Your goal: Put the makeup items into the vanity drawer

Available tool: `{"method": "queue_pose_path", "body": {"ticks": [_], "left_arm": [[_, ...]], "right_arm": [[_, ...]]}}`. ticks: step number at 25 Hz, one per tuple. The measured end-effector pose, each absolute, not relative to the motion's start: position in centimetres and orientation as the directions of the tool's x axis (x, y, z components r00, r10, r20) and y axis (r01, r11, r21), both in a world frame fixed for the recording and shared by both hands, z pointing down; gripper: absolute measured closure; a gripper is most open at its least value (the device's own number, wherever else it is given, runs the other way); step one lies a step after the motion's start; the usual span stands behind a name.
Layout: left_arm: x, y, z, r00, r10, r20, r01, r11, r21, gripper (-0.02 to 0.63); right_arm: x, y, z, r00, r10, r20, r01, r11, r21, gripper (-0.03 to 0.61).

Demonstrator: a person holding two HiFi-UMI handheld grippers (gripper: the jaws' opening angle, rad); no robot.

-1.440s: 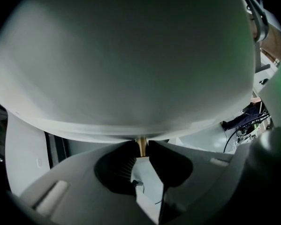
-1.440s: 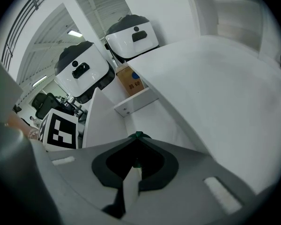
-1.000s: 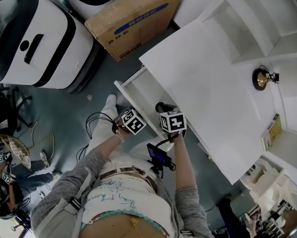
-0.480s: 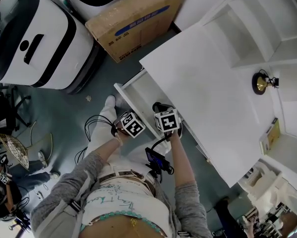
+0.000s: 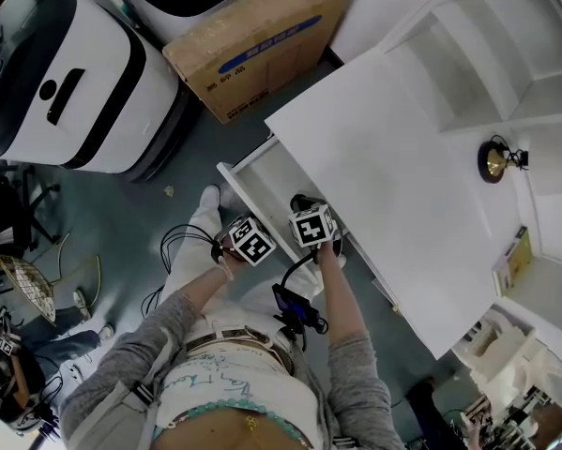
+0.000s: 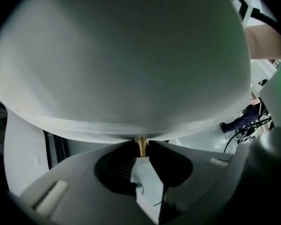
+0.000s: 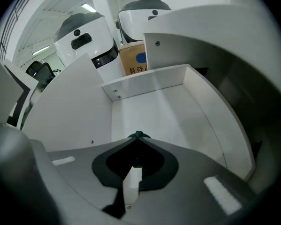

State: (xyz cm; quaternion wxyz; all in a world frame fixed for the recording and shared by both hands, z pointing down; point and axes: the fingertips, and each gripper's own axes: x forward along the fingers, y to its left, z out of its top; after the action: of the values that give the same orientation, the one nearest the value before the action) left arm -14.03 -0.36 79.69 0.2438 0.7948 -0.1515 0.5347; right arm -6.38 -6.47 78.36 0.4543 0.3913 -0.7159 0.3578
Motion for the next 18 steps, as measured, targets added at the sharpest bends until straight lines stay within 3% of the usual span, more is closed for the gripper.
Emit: {"method": "queue_pose_path", "body": {"ticks": [18], "left_arm": [[-14.0, -0.4, 79.7, 0.396, 0.025, 0.918, -0.507, -0.828, 0.241, 0.525]], "right_arm": [[-6.3, -6.5, 81.8, -0.264, -0.194, 0.945, -0.871, 0.47, -0.147, 0.549]]}}
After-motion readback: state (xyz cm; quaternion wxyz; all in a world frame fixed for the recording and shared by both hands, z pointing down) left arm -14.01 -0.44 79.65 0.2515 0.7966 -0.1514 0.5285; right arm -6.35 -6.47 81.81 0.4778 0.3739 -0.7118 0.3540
